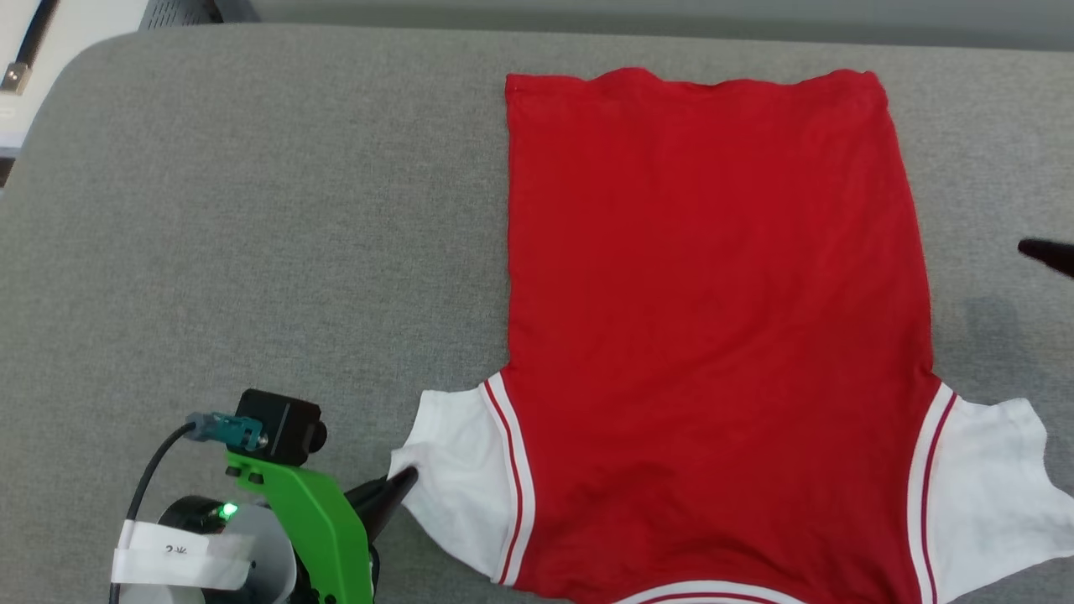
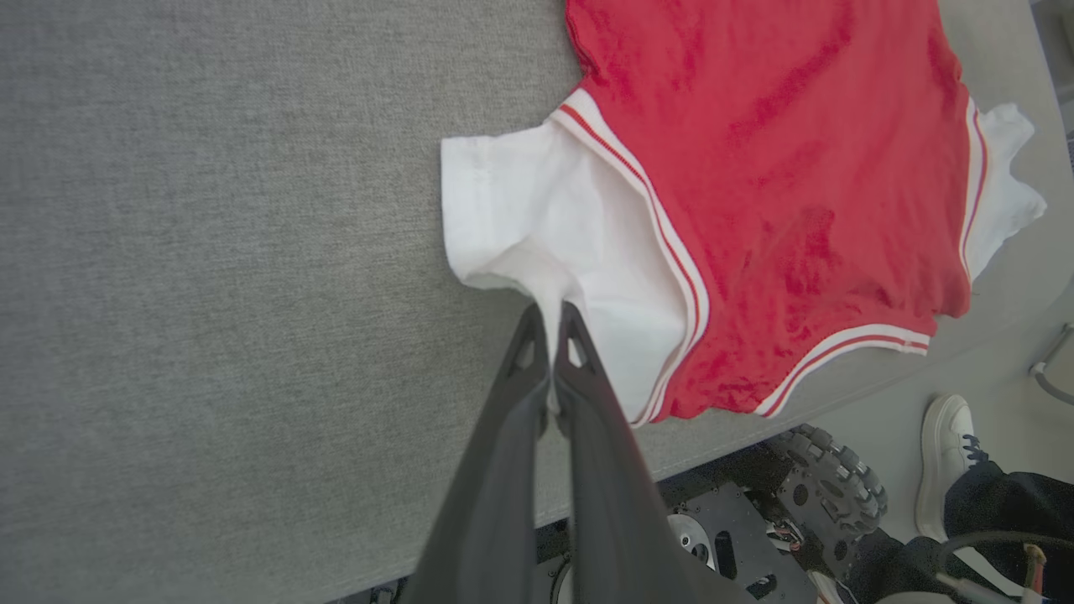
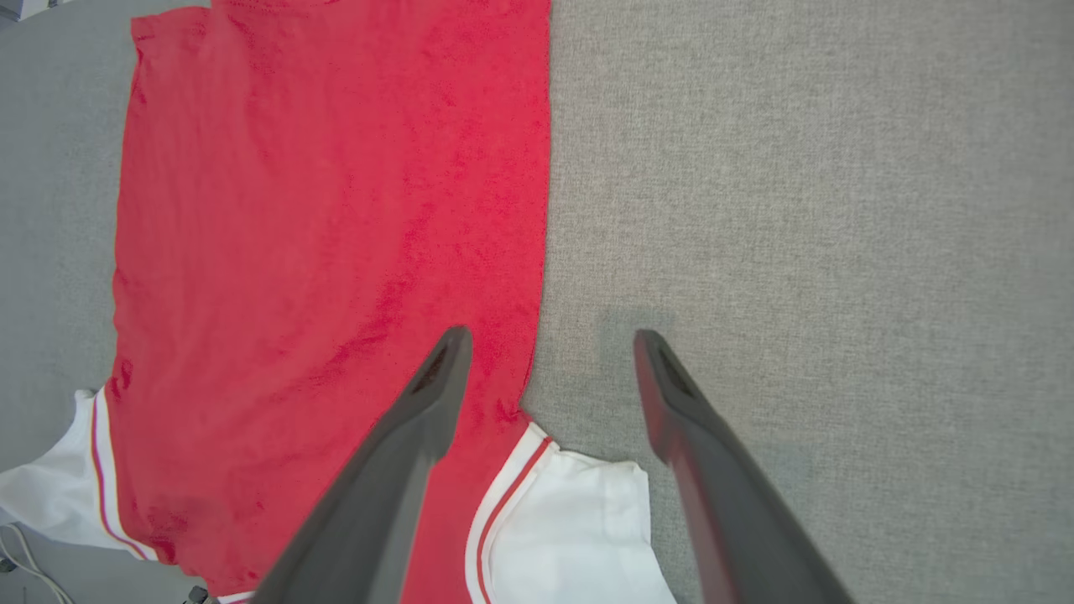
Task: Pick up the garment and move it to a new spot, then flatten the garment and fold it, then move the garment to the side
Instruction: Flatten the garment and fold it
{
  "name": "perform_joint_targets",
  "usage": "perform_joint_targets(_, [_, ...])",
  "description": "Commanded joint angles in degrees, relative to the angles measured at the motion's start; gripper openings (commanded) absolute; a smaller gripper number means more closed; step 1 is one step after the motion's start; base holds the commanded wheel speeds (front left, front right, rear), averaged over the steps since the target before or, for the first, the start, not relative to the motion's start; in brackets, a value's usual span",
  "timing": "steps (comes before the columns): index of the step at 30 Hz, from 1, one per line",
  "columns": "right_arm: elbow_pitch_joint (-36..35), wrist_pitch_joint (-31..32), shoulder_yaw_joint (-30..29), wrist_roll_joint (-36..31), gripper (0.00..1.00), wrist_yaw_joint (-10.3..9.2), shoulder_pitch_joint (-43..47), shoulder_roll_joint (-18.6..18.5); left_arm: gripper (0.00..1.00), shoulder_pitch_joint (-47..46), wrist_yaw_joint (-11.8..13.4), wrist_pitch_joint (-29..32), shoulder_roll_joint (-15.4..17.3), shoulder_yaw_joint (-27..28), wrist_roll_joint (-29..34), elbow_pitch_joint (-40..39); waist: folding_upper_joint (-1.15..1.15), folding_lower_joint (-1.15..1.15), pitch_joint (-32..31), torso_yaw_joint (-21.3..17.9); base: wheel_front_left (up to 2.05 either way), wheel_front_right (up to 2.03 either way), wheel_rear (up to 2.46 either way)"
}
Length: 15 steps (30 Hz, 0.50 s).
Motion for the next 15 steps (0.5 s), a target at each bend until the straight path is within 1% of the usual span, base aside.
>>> perform_joint_targets(1, [0.27, 1.21, 0.16, -1.68, 1.00, -0.05, -3.39, 0.43, 0.00, -1.65, 0.12, 0.03, -0.24, -0.31, 0.57, -0.83, 0.00, 0.00, 7.27, 4.28, 0.00, 0.00, 0.00])
perform_joint_targets(5, [3.96, 4.30, 0.54, -6.11, 1.00, -0.05, -12.74, 0.33, 0.00, -3.31, -0.01, -0.24, -0.77, -1.41, 1.96, -2.63, 0.00, 0.00, 11.52, 6.84, 0.00, 0.00, 0.00])
perform_joint_targets(9, [9.01, 5.37, 0.11, -9.90, 1.00, -0.05, -19.93, 0.37, 0.00, -4.77, -0.11, -0.54, -1.63, -2.22, 2.53, -3.36, 0.00, 0.00, 14.72, 9.00, 0.00, 0.00, 0.00])
perform_joint_targets(10, [10.20, 5.41, 0.17, -10.80, 1.00, -0.05, -21.27, 0.25, 0.00, -5.10, -0.17, -0.64, -1.78, -2.38, 2.70, -3.41, 0.00, 0.00, 15.30, 9.41, 0.00, 0.00, 0.00])
perform_joint_targets(11, [13.70, 4.84, 0.05, -13.42, 1.00, -0.05, -25.54, -0.17, 0.00, -6.16, -0.59, -1.05, -2.38, -3.07, 3.09, -3.48, 0.00, 0.00, 17.21, 10.88, 0.00, 0.00, 0.00])
perform_joint_targets(15, [17.79, 3.99, -0.31, -16.83, 1.00, -0.05, -30.01, -0.60, 0.00, -7.33, -1.03, -1.67, -3.04, -3.67, 3.50, -3.45, 0.00, 0.00, 19.30, 12.31, 0.00, 0.00, 0.00])
